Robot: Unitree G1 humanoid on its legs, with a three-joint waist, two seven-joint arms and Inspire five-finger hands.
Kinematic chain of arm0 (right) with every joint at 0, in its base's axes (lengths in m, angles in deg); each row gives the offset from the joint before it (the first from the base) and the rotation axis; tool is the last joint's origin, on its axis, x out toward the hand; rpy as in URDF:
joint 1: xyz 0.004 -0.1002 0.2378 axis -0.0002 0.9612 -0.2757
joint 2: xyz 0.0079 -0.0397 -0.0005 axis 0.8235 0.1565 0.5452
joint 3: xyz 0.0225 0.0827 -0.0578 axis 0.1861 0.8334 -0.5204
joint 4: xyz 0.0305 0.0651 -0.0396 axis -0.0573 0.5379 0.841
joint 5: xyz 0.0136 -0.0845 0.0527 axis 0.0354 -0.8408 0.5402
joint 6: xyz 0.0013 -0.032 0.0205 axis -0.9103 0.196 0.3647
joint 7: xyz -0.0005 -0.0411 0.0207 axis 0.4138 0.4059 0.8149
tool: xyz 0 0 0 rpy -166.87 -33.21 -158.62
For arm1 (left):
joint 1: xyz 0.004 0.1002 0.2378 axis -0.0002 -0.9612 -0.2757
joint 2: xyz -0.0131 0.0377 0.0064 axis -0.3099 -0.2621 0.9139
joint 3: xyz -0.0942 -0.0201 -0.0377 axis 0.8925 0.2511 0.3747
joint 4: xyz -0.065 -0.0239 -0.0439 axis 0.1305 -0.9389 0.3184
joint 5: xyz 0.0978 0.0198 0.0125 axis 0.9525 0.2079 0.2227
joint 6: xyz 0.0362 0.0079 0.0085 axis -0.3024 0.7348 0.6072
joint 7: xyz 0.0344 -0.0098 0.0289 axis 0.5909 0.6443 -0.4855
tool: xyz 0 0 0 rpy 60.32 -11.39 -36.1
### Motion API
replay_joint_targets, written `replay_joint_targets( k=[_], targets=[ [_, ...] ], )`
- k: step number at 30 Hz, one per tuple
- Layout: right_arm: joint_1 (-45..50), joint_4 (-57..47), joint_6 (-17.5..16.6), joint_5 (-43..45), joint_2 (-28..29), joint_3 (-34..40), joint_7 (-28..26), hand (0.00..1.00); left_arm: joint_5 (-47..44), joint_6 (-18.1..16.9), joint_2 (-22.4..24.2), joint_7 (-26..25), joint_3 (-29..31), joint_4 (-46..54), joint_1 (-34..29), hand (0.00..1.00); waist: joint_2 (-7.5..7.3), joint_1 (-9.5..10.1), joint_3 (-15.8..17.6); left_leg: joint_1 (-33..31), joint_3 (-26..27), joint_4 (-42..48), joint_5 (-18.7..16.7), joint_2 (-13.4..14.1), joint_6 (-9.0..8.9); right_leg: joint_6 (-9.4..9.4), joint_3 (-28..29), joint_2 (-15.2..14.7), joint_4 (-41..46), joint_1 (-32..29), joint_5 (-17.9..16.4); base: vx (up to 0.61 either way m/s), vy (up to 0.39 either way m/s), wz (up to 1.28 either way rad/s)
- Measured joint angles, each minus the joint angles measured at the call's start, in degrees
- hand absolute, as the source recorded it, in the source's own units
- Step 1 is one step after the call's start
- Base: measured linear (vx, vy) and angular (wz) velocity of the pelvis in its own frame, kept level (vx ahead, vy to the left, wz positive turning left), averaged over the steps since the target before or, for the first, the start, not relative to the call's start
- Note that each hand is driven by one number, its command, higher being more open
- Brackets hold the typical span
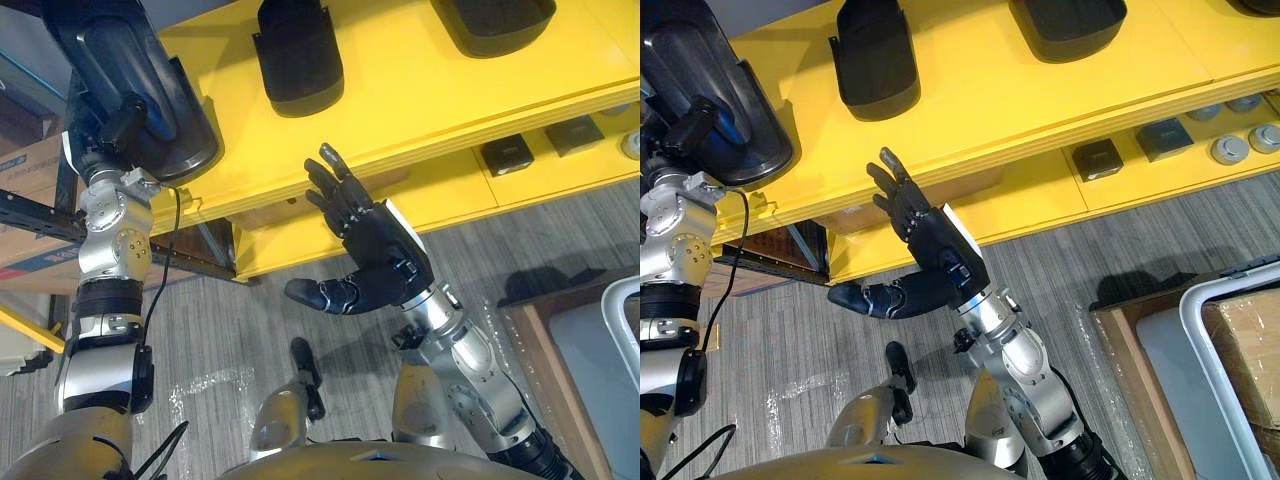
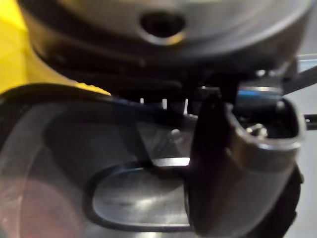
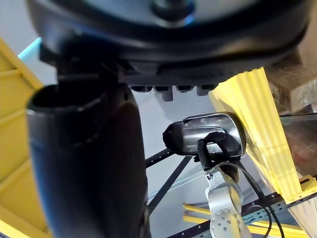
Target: Walk over and take three plastic housings, then place them on the shelf
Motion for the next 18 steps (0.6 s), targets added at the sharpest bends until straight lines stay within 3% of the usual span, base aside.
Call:
replay_joint_targets(
  k=[7,8,15,18],
  targets=[
    [0.0,0.0,0.0,0.02,0.0,-0.6,1.35,1.0,0.37,2.44,-1.13,0.01,0.19,0.36,0.68,0.0,-0.28,1.28,0.49,-0.51,-0.1,0.14,-0.06,0.02,-0.03,0.0,-0.38,-0.08,-0.35,-0.01,-0.06,0.0,-0.004,0.02],
    [0.03,-0.01,0.0,0.03,0.0,-0.6,1.75,1.0,0.62,3.18,-1.67,0.06,0.2,0.36,1.33,1.0,-0.4,1.34,0.98,-0.59,-0.1,0.27,-0.1,0.02,-0.03,0.0,-0.37,-0.1,-0.35,0.0,-0.06,0.0,0.0,0.0],
    [-0.09,-0.16,0.01,0.04,0.02,-0.66,3.03,1.0,1.02,7.75,-2.6,0.96,-0.99,-1.24,3.3,1.0,-1.11,1.35,2.08,-2.46,-0.07,1.57,-0.31,0.15,0.08,0.15,-0.34,-0.17,-0.16,-1.26,0.09,-0.01,-0.004,0.03],
    [-0.21,-0.71,0.01,0.09,0.04,-0.53,3.89,1.0,1.25,7.74,-2.74,0.37,-1.01,-1.67,4.85,1.0,-1.49,1.48,2.47,-2.7,0.02,1.86,-0.32,0.32,0.07,0.15,-0.37,-0.06,-0.15,-1.27,0.1,0.0,0.0,0.0]
  ],
)
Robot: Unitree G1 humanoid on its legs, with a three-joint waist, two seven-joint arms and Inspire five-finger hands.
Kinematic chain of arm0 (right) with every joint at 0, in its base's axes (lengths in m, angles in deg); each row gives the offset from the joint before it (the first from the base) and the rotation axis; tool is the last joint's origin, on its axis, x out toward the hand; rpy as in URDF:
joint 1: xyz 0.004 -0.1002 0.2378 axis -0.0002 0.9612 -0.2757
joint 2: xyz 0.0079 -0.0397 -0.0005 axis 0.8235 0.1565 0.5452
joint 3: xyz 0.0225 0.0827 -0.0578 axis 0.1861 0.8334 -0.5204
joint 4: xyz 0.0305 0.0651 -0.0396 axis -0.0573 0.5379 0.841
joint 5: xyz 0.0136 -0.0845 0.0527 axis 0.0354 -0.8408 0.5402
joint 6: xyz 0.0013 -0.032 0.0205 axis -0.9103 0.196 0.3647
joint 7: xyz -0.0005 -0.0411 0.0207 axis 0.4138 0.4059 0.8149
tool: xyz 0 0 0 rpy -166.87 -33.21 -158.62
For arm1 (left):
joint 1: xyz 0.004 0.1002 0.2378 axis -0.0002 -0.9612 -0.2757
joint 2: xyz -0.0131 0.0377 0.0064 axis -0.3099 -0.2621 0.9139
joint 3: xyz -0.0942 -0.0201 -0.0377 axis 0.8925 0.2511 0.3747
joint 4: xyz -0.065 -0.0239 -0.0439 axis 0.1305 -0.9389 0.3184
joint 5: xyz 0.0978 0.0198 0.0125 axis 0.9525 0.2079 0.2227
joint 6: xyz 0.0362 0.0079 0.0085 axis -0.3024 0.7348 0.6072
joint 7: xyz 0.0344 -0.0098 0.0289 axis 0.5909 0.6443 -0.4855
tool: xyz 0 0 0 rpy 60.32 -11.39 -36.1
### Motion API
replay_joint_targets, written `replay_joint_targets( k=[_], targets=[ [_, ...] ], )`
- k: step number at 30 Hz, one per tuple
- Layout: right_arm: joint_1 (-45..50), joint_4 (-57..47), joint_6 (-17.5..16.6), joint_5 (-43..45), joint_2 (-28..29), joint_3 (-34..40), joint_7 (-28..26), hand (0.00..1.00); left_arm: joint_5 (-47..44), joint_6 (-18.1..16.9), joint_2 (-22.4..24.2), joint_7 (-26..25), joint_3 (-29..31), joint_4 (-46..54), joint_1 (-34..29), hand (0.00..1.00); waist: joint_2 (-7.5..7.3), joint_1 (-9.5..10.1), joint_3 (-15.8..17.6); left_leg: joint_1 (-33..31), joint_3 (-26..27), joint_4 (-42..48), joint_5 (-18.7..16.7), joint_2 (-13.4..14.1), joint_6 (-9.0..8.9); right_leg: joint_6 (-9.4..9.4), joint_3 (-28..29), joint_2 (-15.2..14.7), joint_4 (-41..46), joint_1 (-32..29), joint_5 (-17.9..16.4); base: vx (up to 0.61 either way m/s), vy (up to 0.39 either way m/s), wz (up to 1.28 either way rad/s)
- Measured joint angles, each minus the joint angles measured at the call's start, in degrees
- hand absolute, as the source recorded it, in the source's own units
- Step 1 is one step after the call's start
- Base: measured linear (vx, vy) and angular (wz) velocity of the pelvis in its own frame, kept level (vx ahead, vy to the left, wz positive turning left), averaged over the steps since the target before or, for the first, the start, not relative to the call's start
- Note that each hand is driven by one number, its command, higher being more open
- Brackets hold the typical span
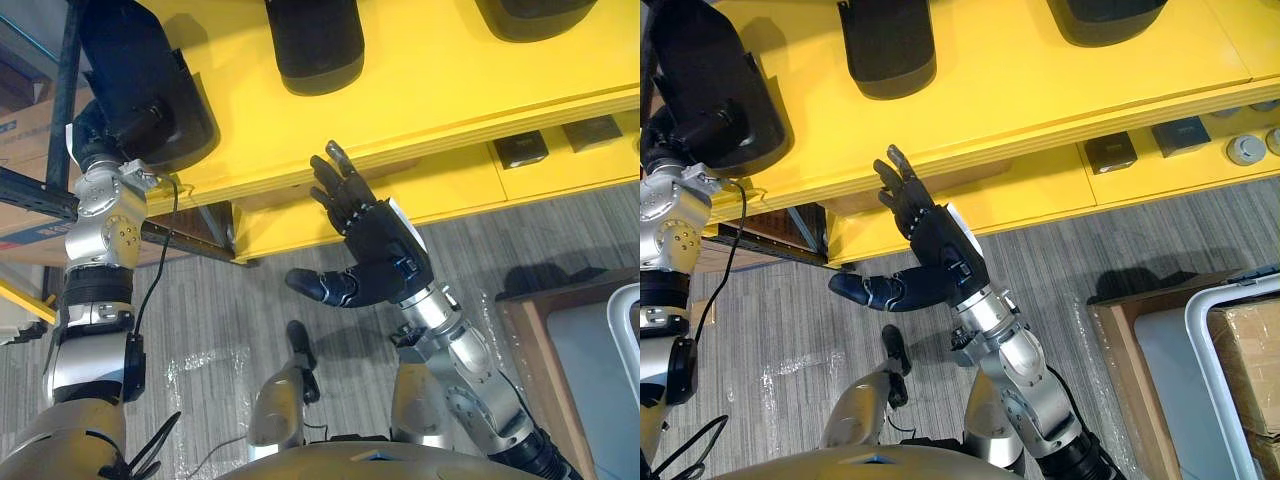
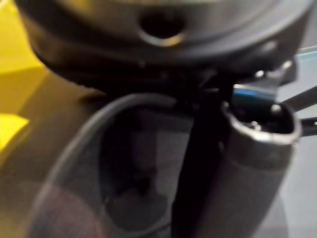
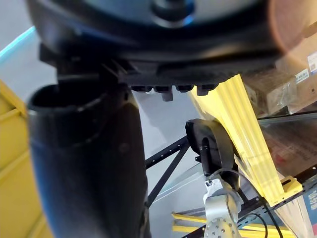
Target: Walk over and take three plastic housings, then place them on the shelf
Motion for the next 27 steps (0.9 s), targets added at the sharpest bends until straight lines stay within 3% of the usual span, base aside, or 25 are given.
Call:
replay_joint_targets(
  k=[12,18,27],
  targets=[
    [-2.34,-1.38,0.0,0.27,0.38,0.75,-0.13,1.0,2.34,-1.19,-0.39,-2.25,-0.97,-2.05,5.04,1.0,-0.74,0.23,1.02,-2.38,0.2,0.63,-0.06,0.49,-0.09,-0.12,0.25,0.47,0.67,-2.41,-0.04,0.0,-0.002,0.0],
    [-2.81,-1.62,0.02,1.52,1.2,2.05,-0.19,1.0,5.35,-4.24,-0.86,-2.65,-4.84,-3.01,6.72,1.0,-1.2,0.49,1.34,-2.87,0.23,1.04,-0.06,0.61,-0.09,-0.12,0.22,0.53,0.73,-2.65,-0.04,0.0,-0.009,0.01],
    [-0.47,-1.61,-0.07,1.32,1.3,1.94,-0.42,1.0,11.65,-5.28,-1.1,-3.9,-9.61,-2.58,11.09,1.0,-2.0,0.28,1.82,-1.75,0.17,0.86,-0.05,0.69,-0.09,-0.2,-0.09,0.58,0.38,-1.03,0.11,0.01,-0.003,0.01]
  ],
)
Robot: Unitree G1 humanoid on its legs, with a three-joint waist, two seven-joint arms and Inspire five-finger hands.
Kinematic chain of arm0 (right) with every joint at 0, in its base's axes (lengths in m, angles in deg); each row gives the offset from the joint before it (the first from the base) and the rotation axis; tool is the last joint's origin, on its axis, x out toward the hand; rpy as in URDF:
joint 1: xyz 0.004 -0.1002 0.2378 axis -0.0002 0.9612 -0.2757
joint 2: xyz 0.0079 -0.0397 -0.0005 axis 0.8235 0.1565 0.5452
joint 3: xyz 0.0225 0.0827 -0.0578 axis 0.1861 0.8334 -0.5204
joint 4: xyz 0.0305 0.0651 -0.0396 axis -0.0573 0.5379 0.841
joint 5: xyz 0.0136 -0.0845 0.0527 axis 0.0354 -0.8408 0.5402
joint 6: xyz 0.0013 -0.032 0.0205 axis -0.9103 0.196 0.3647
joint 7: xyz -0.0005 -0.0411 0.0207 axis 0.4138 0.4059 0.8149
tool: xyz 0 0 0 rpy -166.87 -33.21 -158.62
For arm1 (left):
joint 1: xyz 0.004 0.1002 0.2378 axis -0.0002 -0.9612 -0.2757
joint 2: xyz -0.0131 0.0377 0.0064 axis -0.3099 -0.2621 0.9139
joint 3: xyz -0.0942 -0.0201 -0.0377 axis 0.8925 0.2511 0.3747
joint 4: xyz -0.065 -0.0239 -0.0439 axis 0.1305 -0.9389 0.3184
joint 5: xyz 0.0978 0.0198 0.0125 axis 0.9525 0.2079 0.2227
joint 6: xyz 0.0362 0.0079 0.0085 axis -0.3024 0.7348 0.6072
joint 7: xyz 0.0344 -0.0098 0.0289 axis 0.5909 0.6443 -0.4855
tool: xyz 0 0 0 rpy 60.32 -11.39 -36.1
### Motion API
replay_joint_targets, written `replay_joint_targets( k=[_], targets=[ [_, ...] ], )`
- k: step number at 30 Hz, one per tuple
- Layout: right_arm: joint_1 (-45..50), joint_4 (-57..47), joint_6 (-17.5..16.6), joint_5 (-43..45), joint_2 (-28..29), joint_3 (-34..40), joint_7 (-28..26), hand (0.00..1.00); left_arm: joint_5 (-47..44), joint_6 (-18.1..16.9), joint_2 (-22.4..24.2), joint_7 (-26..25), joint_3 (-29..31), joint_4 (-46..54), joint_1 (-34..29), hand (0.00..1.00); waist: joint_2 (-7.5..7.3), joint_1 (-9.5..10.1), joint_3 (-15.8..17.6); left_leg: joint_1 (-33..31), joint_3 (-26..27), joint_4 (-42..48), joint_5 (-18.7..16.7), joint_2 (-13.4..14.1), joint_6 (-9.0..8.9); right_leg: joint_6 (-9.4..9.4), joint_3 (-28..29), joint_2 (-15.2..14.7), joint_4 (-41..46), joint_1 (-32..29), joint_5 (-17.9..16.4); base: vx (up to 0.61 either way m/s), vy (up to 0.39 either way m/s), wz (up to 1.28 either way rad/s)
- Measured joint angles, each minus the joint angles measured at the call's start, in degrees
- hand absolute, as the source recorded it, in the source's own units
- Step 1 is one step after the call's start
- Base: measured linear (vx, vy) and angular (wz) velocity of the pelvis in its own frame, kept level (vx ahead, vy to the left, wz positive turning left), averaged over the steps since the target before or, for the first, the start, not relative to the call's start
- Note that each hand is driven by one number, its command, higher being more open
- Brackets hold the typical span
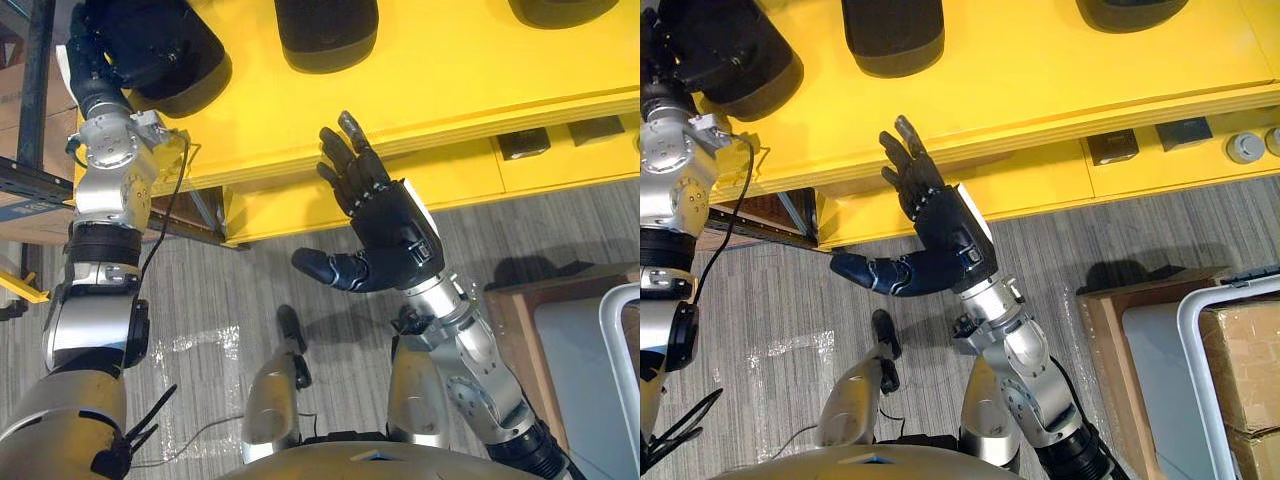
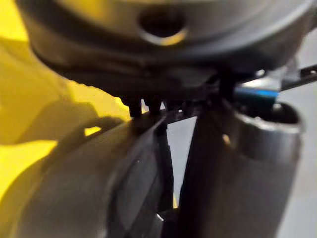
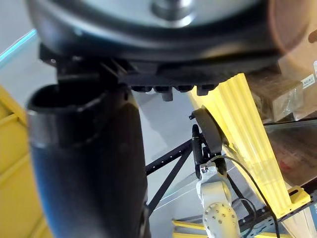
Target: Walk over and take three plastic housings, then place them on the shelf
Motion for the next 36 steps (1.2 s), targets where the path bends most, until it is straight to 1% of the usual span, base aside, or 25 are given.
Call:
replay_joint_targets(
  k=[3,5,6,8,10,11,13,14,16,17,18,19,20,21,23,24,25,26,28,29,30,31,33,34,36],
  targets=[
    [2.89,0.0,-0.52,-0.04,0.0,-0.93,0.01,1.0,5.17,-1.03,-0.28,-3.21,-0.3,1.67,-0.01,1.0,-0.16,-0.19,0.04,2.36,-0.05,-1.08,0.01,0.11,-0.01,0.0,-0.65,0.18,-1.44,2.88,0.09,0.04,-0.008,0.0],
    [5.21,0.0,-1.62,-0.1,0.0,-2.03,0.02,1.0,9.4,-3.3,-1.44,-5.05,-0.27,5.95,-0.73,1.0,-0.25,-0.23,0.06,3.95,-0.36,-2.04,0.07,0.31,-0.09,-0.08,-1.44,0.45,-3.2,5.12,0.76,0.04,0.002,0.02],
    [5.63,0.0,-1.72,-0.11,0.0,-2.29,0.02,1.0,10.79,-3.98,-1.9,-5.2,-0.25,7.47,-1.39,1.0,-0.41,-0.22,0.01,4.39,-0.38,-2.24,0.08,0.37,-0.11,-0.04,-1.55,0.53,-3.74,5.75,0.94,0.05,0.007,-0.02],
    [6.49,0.01,-2.26,-0.12,0.0,-3.31,0.01,1.0,14.88,-6.5,-3.0,-5.82,0.37,14.75,-5.87,1.0,-1.12,-0.23,-0.29,7.06,-0.47,-3.24,0.1,0.45,-0.14,-0.03,-2.11,0.74,-5.57,8.9,1.23,0.05,0.007,-0.04],
    [6.41,0.01,-2.62,-0.11,0.03,-3.74,-0.06,1.0,17.01,-7.64,-3.03,-6.12,1.19,19.42,-9.57,1.0,-1.6,-0.35,-0.85,8.71,-0.68,-4.22,0.18,0.45,-0.28,-0.02,-2.62,0.86,-6.43,10.71,1.24,0.02,0.001,-0.01],
    [6.42,0.04,-2.9,-0.09,0.02,-3.72,-0.19,1.0,18.5,-7.87,-3.03,-6.18,1.43,21.9,-11.72,1.0,-1.85,-0.37,-1.58,9.33,-0.89,-4.82,0.27,0.47,-0.41,-0.02,-3.01,0.95,-7.06,11.48,1.24,0.05,-0.011,0.06],
    [6.36,0.67,-3.67,-0.12,0.06,-2.51,-0.8,1.0,20.95,-7.85,-2.75,-5.99,1.69,27.09,-17.9,1.0,-2.38,-0.44,-4.17,10.68,-1.66,-6.14,0.62,0.39,-0.53,0.03,-3.97,1.07,-8.59,13.41,1.27,0.06,-0.012,0.11],
    [6.42,1.0,-3.85,-0.2,0.13,-2.08,-0.91,1.0,21.64,-7.79,-2.45,-5.73,1.68,28.01,-19.4,1.0,-2.5,-0.48,-4.95,10.94,-1.92,-6.33,0.63,0.36,-0.54,0.06,-4.25,1.07,-9.01,13.92,1.29,0.05,-0.004,0.13],
    [6.34,2.82,-4.12,-2.5,0.85,0.35,-1.0,1.0,21.97,-7.76,-0.43,-4.5,2.27,31.68,-25.25,1.0,-2.71,-0.43,-7.38,12.43,-2.81,-7.15,0.73,0.27,-0.62,0.13,-5.59,1.07,-10.66,16.54,1.33,0.06,-0.006,0.21],
    [6.36,3.68,-4.34,-5.5,1.24,2.27,-0.67,1.0,21.9,-7.78,2.1,-2.91,3.59,35.09,-29.38,1.0,-2.73,-0.41,-8.95,12.63,-3.64,-7.25,0.72,0.18,-0.62,0.19,-6.47,1.05,-11.54,17.73,1.38,0.06,-0.008,0.25],
    [6.2,4.18,-4.61,-7.12,1.24,3.29,-0.49,1.0,21.76,-7.84,3.46,-1.85,4.21,36.95,-31.57,1.0,-2.78,-0.27,-9.56,12.75,-3.97,-7.25,0.72,0.15,-0.62,0.21,-6.79,1.05,-11.96,18.29,1.43,0.05,-0.012,0.32],
    [5.36,5.09,-4.7,-10.53,1.15,6.12,-0.06,1.0,21.76,-8.04,7.18,0.53,5.09,41.7,-37.46,1.0,-2.79,-0.02,-10.53,13.42,-4.92,-7.25,0.72,0.12,-0.62,0.24,-7.89,1.04,-12.85,20.1,1.5,0.04,-0.013,0.25],
    [5.1,5.24,-4.7,-11.96,1.08,7.37,0.27,1.0,21.77,-8.07,8.74,1.66,5.07,43.45,-39.77,1.0,-2.8,0.24,-10.71,13.8,-5.28,-7.25,0.72,0.12,-0.62,0.24,-8.38,1.05,-13.13,20.85,1.51,0.04,-0.019,0.26],
    [4.2,5.75,-4.93,-15.27,0.81,9.82,1.06,1.0,21.81,-8.18,11.86,4.34,4.82,46.64,-44.62,1.0,-2.81,1.03,-10.86,14.63,-5.8,-7.25,0.7,0.12,-0.64,0.23,-9.07,1.07,-13.86,22.48,1.52,0.0,-0.021,0.2],
    [0.47,8.49,-5.23,-21.1,-0.51,12.96,3.01,1.0,22.1,-9.31,16.87,7.26,2.78,49.82,-53.17,1.0,-2.69,1.61,-11.77,15.07,-7.12,-7.28,0.69,0.1,-0.68,0.22,-10.53,1.18,-15.01,24.51,1.58,-0.03,-0.025,0.25],
    [-1.0,9.67,-5.23,-23.18,-1.0,13.52,3.52,1.0,23.16,-9.74,18.15,7.27,2.05,50.1,-55.33,1.0,-2.65,1.77,-11.98,15.15,-7.41,-7.29,0.72,0.12,-0.72,0.18,-10.85,1.26,-15.31,24.9,1.73,-0.05,-0.017,0.25],
    [-3.85,12.11,-5.21,-25.81,-2.34,14.32,4.05,1.0,25.36,-10.48,20.51,7.28,0.83,50.11,-58.76,1.0,-2.52,2.36,-12.36,15.12,-8.01,-7.31,0.83,0.25,-0.86,0.14,-11.5,1.54,-16.25,25.7,2.11,-0.06,-0.01,0.15],
    [-5.4,13.42,-5.14,-27.37,-3.21,14.41,4.12,1.0,26.22,-10.91,21.6,7.23,0.46,50.09,-60.28,1.0,-2.47,2.85,-12.47,15.06,-8.16,-7.35,0.89,0.39,-0.91,0.08,-11.72,1.76,-16.71,25.79,2.31,-0.12,-0.019,0.18],
    [-11.74,18.6,-4.51,-31.83,-6.85,13.38,3.97,1.0,30.39,-14.48,24.7,6.21,0.36,49.13,-65.05,1.0,-2.56,4.65,-12.89,13.96,-9.55,-7.42,1.39,1.11,-1.28,-0.59,-13.01,2.75,-18.01,26.44,2.7,-0.1,-0.021,0.26],
    [-13.52,20.14,-4.2,-32.4,-8.15,12.5,3.91,1.0,30.8,-15.32,25.13,6.03,0.32,48.55,-65.77,1.0,-2.59,5.14,-12.91,13.71,-10.08,-7.42,1.54,1.25,-1.12,-0.66,-13.53,2.96,-18.19,26.4,2.76,-0.1,-0.035,0.39],
    [-17.1,23.4,-3.1,-33.94,-10.49,10.5,3.86,1.0,30.82,-17.23,25.47,5.86,-0.04,46.09,-66.5,1.0,-2.69,6.25,-13.19,13.1,-10.92,-7.46,1.86,1.46,-1.02,-0.82,-14.52,3.3,-18.33,26.47,2.86,-0.11,-0.038,0.36],
    [-19.89,26.14,-2.49,-33.96,-11.88,8.82,3.91,1.0,30.93,-18.39,25.48,5.7,-0.47,43.83,-66.77,1.0,-2.66,7.38,-13.34,12.63,-11.52,-7.56,2.15,1.67,-1.33,-0.98,-15.14,3.58,-18.41,26.48,2.97,-0.11,-0.038,0.38],
    [-25.22,32.17,-2.04,-34.36,-12.72,6.79,4.12,1.0,30.95,-20.17,25.44,5.51,-2.01,38.55,-67.82,1.0,-2.76,9.03,-13.36,11.5,-12.74,-7.57,2.67,2.07,-1.45,-1.28,-16.17,4.2,-18.84,26.34,3.4,-0.07,-0.034,0.32],
    [-29.0,37.31,-2.0,-36.55,-12.96,5.31,5.21,1.0,31.14,-20.54,25.14,5.54,-3.95,33.16,-69.11,1.0,-2.97,10.45,-13.42,10.7,-13.34,-7.63,2.58,2.23,-1.62,-1.37,-16.93,4.48,-19.47,26.35,3.81,-0.07,-0.032,0.25],
    [-32.6,42.14,-2.02,-38.37,-13.52,3.42,6.83,1.0,32.44,-20.51,24.87,5.82,-5.44,27.7,-70.82,1.0,-3.43,11.92,-13.29,10.02,-13.61,-7.63,2.68,2.47,-1.65,-1.49,-17.27,4.89,-20.28,26.32,4.34,-0.03,-0.018,0.13]
  ],
)
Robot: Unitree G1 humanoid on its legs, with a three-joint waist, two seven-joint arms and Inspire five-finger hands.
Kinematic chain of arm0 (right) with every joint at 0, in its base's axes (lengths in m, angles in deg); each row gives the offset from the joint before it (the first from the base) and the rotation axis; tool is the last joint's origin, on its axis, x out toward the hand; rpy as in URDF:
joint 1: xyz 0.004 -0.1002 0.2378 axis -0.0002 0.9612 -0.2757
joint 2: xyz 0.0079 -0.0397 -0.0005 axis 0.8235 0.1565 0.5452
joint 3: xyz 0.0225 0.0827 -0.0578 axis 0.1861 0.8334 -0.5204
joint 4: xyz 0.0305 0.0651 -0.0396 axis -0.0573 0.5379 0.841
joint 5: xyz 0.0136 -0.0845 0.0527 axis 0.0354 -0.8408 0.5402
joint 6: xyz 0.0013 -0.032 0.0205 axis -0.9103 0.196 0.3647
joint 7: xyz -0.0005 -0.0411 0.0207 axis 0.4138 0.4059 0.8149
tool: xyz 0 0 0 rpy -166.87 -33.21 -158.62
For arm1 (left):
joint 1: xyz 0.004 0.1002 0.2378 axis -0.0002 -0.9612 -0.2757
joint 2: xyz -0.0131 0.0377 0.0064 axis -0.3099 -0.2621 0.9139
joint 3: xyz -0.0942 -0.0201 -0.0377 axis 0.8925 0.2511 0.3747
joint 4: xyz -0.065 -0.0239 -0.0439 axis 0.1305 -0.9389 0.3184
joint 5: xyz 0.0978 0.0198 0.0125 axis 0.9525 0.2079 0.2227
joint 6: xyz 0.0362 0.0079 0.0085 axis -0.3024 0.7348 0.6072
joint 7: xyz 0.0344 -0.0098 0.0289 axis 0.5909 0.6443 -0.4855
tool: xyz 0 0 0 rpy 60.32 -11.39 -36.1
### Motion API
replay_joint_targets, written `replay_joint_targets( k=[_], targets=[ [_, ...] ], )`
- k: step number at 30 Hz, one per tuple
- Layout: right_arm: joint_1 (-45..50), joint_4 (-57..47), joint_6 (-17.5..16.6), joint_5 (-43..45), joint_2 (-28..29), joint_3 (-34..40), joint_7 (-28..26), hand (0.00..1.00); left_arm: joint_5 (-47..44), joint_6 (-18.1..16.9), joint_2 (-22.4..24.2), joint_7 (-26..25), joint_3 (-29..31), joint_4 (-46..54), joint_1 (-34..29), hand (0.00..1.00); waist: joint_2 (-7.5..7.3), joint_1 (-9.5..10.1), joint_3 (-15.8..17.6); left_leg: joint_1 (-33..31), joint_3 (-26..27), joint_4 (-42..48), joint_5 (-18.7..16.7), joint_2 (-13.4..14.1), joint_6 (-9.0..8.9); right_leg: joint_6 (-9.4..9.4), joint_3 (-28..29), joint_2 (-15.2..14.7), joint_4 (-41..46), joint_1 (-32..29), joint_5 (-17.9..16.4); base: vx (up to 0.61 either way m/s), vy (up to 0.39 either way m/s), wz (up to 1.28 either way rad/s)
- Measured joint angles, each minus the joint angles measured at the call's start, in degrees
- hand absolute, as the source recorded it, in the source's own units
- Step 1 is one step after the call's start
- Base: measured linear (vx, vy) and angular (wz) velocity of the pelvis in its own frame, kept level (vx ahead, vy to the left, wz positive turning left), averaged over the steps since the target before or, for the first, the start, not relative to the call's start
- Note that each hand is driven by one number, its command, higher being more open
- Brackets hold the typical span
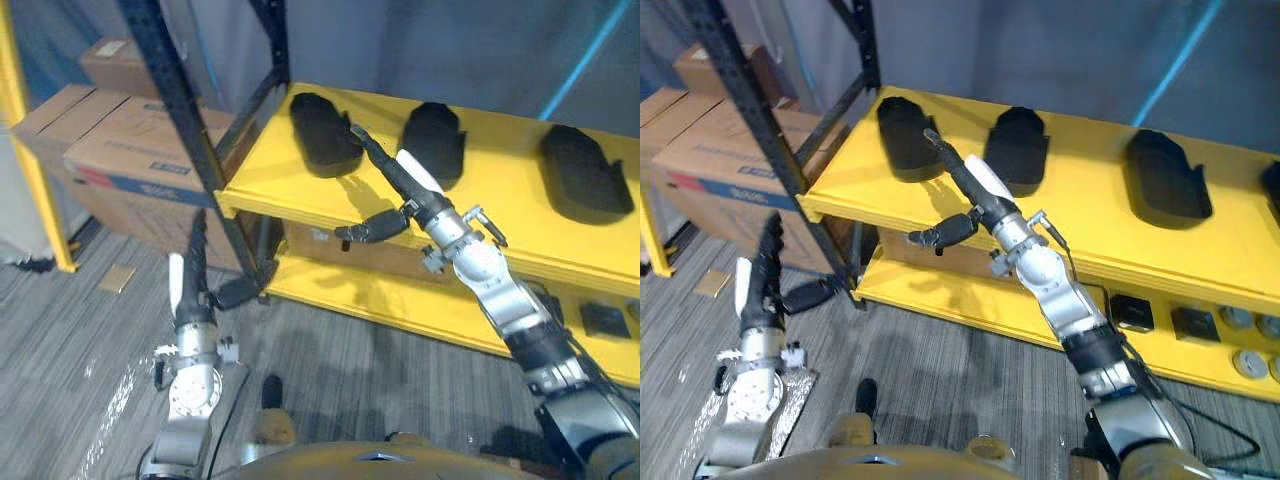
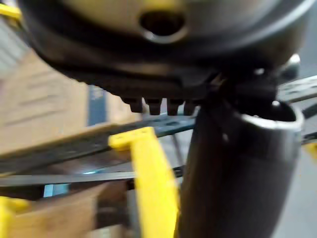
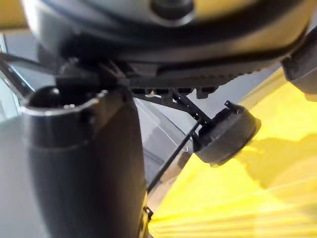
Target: Walk over and take three plastic housings, then place them on the shelf
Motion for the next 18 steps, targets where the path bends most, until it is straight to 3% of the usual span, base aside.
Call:
replay_joint_targets(
  k=[5,8,12,18],
  targets=[
    [-8.15,13.73,-0.38,-3.94,-2.53,-4.16,3.58,1.0,5.37,0.18,-0.48,-0.37,-2.59,-11.64,-4.42,1.0,-2.46,3.76,1.18,-1.89,-1.28,0.13,1.49,0.22,0.2,0.35,-1.18,0.57,-0.64,-0.11,0.87,0.02,-0.02,0.15],
    [-12.17,18.18,-0.39,-9.2,-4.17,-6.5,5.79,1.0,5.35,0.26,-0.48,-2.14,-2.3,-13.62,-4.31,1.0,-2.53,5.12,1.79,-2.07,-1.81,0.0,1.34,0.26,0.44,0.33,-1.58,0.73,-0.64,0.04,0.85,-0.02,-0.016,0.07],
    [-17.27,18.74,-0.33,-13.59,-5.3,-7.64,8.93,1.0,5.27,0.31,-0.27,-3.45,-0.78,-15.32,-4.04,1.0,-2.15,5.14,3.57,-2.39,-2.19,-0.01,1.35,0.43,0.46,0.32,-1.8,0.96,-0.69,-0.08,0.84,-0.04,-0.011,0.04],
    [-22.8,20.66,2.59,-13.62,-7.03,-8.67,9.94,1.0,5.22,0.42,-0.21,-3.48,-0.12,-16.99,-3.52,1.0,-2.38,6.46,5.24,-3.86,-2.52,0.02,1.64,0.37,0.69,0.35,-2.57,0.99,-0.87,-1.01,0.9,-0.01,-0.006,0.06]
  ],
)
